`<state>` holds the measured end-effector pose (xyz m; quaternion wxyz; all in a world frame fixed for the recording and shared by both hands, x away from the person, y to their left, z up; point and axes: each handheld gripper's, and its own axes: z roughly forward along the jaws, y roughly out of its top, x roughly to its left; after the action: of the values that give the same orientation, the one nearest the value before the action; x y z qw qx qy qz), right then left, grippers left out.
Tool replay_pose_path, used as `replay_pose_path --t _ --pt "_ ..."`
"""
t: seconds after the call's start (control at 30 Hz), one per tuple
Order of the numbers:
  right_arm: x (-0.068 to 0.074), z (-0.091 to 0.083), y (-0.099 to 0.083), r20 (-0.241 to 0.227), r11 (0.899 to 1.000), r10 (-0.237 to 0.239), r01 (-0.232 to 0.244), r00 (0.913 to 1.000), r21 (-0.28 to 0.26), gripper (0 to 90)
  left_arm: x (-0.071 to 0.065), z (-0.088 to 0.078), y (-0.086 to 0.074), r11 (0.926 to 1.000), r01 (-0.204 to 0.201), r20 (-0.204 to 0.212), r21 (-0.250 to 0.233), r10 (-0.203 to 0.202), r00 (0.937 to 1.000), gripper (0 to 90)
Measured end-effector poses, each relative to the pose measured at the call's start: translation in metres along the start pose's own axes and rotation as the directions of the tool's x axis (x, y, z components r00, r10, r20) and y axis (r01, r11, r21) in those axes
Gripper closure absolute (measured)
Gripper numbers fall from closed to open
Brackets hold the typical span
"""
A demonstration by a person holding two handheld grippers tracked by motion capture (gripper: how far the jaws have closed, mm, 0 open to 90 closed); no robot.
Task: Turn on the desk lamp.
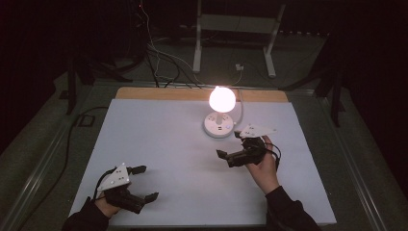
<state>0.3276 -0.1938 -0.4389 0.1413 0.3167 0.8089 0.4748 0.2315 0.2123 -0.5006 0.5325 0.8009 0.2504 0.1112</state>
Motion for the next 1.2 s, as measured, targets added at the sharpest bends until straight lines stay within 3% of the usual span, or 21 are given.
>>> replay_pose_path --t 0.8,1.2 --pt "-0.012 -0.052 -0.071 0.031 0.998 0.028 -0.030 0.9991 0.064 0.0 -0.001 0.000 0.000 1.0000 -0.002 0.002 0.001 0.002 1.0000 0.3" --pt "-0.020 -0.073 -0.114 0.049 0.990 0.046 -0.052 0.9978 0.129 0.0 -0.001 0.000 0.000 1.0000 -0.003 0.004 -0.003 0.003 1.0000 0.3"
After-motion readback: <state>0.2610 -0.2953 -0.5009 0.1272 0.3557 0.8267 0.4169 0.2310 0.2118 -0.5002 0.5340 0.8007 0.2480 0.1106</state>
